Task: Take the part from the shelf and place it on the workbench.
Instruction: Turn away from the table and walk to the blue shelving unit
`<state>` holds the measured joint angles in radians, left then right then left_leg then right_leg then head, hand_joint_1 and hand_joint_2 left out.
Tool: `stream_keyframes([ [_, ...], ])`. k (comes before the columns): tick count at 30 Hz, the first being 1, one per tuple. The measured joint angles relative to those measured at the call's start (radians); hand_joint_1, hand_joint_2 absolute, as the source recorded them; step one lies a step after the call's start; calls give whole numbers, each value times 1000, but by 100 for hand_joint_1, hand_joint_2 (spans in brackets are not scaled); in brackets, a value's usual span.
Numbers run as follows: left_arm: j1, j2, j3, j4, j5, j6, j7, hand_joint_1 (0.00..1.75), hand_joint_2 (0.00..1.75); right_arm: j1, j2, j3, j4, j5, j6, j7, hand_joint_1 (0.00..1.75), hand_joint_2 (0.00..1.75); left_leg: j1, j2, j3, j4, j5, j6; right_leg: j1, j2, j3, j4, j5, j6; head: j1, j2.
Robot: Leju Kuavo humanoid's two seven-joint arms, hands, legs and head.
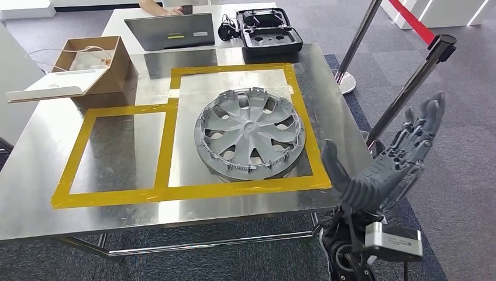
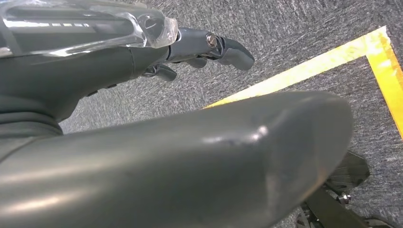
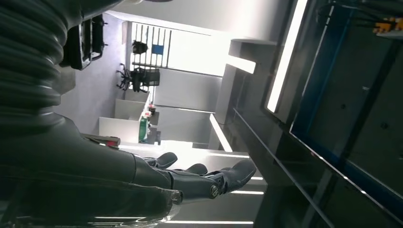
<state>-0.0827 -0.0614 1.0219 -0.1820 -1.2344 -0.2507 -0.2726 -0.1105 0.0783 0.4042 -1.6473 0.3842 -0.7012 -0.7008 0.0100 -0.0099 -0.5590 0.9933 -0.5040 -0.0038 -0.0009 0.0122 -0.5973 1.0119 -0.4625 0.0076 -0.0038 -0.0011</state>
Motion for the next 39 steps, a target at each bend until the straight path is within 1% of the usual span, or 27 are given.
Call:
stream_keyframes([
  [3, 1, 0, 6, 0, 11, 1, 4, 0, 0, 39, -2, 0, -83, -11, 0, 0, 0, 175, -1, 0, 0, 1, -1, 2, -1, 0, 1, -1, 0, 1, 0, 0],
  [7, 2, 0, 18, 0, 20, 2, 6, 0, 0, 79, -2, -1, -166, -43, 0, 0, 0, 175, -4, 0, 2, 2, -5, 14, -6, 0, 5, -5, 2, 7, -1, 0],
  [9, 3, -1, 20, 0, 19, 1, 4, 0, 0, 94, -2, -2, -198, -44, 0, 0, 0, 175, 2, 3, 13, -14, 5, 20, -5, 0, 2, 8, -9, 12, 0, 0],
  [10, 3, -2, 21, 0, 18, 1, 1, 0, 0, 101, -2, -2, -211, -43, 0, 0, 0, 175, 6, 5, 19, -22, 9, 23, -5, 0, -8, 35, -27, 16, 2, 0],
  [11, 4, -3, 22, 0, 17, 1, -2, 0, 0, 108, -3, -3, -219, -42, 0, 0, 0, 175, 10, 8, 23, -27, 12, 24, -7, 0, -31, 86, -56, 21, 3, 0],
  [13, 7, -3, 24, 0, 14, 0, -7, 0, 0, 121, -4, -4, -230, -38, 0, 0, 0, 175, 12, 12, 24, -29, 12, 25, -13, -1, -93, 219, -119, 32, 5, 0],
  [14, 8, -3, 25, 0, 13, 0, -9, 0, 0, 128, -5, -4, -234, -35, 0, 0, 0, 175, 14, 13, 25, -28, 11, 23, -17, -2, -115, 266, -134, 36, 4, 0],
  [15, 10, -4, 25, 0, 13, 0, -10, 0, 0, 133, -6, -5, -238, -32, 0, 0, 0, 175, 16, 14, 25, -28, 10, 20, -21, -3, -117, 275, -129, 40, 4, 0],
  [16, 10, -4, 25, 0, 12, 0, -10, 0, 0, 138, -6, -6, -242, -28, 0, 0, 0, 175, 20, 14, 27, -26, 8, 15, -25, -4, -98, 241, -107, 44, 4, 0],
  [17, 11, -5, 25, 0, 11, 0, -10, 0, 0, 141, -6, -7, -246, -24, 0, 0, 0, 175, 24, 13, 30, -23, 4, 8, -31, -6, -58, 169, -73, 49, 4, 0],
  [18, 11, -4, 25, 0, 10, -1, -10, 0, 0, 143, -6, -9, -250, -22, 0, 0, 0, 175, 27, 12, 31, -19, 0, -1, -33, -7, -19, 99, -50, 53, 6, 0],
  [19, 11, -2, 25, 0, 9, -1, -10, 0, 0, 145, -6, -11, -254, -20, 0, 0, 0, 175, 29, 11, 31, -14, -5, -11, -33, -6, 13, 42, -33, 51, 7, 0],
  [20, 10, -2, 25, 0, 9, -2, -10, 0, 0, 148, -6, -13, -258, -19, 0, 1, 0, 175, 30, 10, 31, -10, -9, -20, -32, -5, 30, 11, -28, 44, 8, 0],
  [23, 10, -3, 25, 0, 7, -4, -10, 0, 0, 153, -6, -18, -266, -18, 0, 1, 0, 175, 32, 9, 33, -13, -9, -39, -27, 0, 28, 11, -31, 13, 7, 0],
  [24, 10, -4, 25, 0, 6, -4, -9, 0, 0, 153, -6, -19, -268, -17, 1, 1, 0, 175, 33, 10, 30, -6, -16, -42, -27, 0, 28, 12, -31, 4, 6, 0],
  [25, 9, -4, 25, 0, 5, -5, -9, 0, 0, 154, -6, -21, -270, -16, 1, 1, 0, 175, 33, 10, 18, 20, -34, -44, -28, 0, 27, 11, -30, -3, 5, 0],
  [26, 9, -4, 25, 0, 4, -6, -9, 0, 0, 154, -5, -23, -272, -16, 1, 1, 0, 175, 32, 11, -7, 71, -63, -45, -27, -1, 27, 10, -29, -9, 4, 0],
  [28, 10, -4, 25, 0, 3, -9, -9, 0, 0, 157, -5, -25, -274, -15, 1, 1, 0, 175, 27, 11, -80, 219, -131, -43, -21, -2, 25, 10, -30, -17, 3, 0],
  [29, 10, -3, 25, 0, 3, -11, -9, 0, 0, 159, -5, -26, -274, -16, 1, 1, 0, 175, 24, 11, -111, 278, -149, -40, -16, -2, 25, 11, -30, -19, 3, 0],
  [30, 11, -3, 25, 0, 1, -12, -9, 0, 0, 160, -5, -26, -274, -15, 1, 1, 0, 175, 21, 11, -126, 301, -147, -35, -12, -2, 25, 11, -30, -21, 3, 0],
  [31, 11, -3, 25, 0, 0, -13, -9, 0, 0, 161, -5, -27, -274, -13, 1, 1, 0, 175, 17, 11, -119, 280, -125, -28, -8, -1, 26, 11, -30, -22, 3, 0],
  [33, 10, -2, 25, 0, -6, -15, -10, 0, 0, 162, -4, -30, -274, -8, 1, 1, 0, 175, 6, 10, -53, 142, -55, -5, -2, 0, 30, 10, -31, -22, 3, 0],
  [34, 9, 0, 25, 0, -9, -16, -11, 0, 0, 162, -3, -32, -274, -5, 1, 1, 0, 175, 0, 12, -20, 76, -30, 4, 2, 0, 31, 11, -32, -22, 4, 0],
  [35, 8, 1, 25, 0, -12, -17, -12, 0, 0, 162, -1, -35, -274, -2, 1, 1, 0, 175, -4, 14, 2, 30, -15, 6, 5, 0, 31, 12, -35, -22, 4, 0],
  [36, 7, 2, 24, 0, -15, -18, -13, 0, 0, 163, -1, -38, -274, 0, 1, 1, 0, 175, -7, 15, 11, 10, -11, 4, 6, 0, 31, 13, -37, -23, 4, 0],
  [38, 8, 3, 25, 0, -19, -19, -15, 0, 0, 163, 0, -45, -275, 2, 1, 1, 0, 175, -8, 16, 12, 6, -9, -6, 7, -2, 31, 13, -40, -24, 4, 0],
  [39, 8, 3, 25, 0, -20, -19, -16, 0, 0, 163, 0, -48, -275, 2, 1, 1, 0, 175, -9, 16, 12, 6, -9, -5, 6, -2, 33, 11, -39, -23, 5, 0],
])
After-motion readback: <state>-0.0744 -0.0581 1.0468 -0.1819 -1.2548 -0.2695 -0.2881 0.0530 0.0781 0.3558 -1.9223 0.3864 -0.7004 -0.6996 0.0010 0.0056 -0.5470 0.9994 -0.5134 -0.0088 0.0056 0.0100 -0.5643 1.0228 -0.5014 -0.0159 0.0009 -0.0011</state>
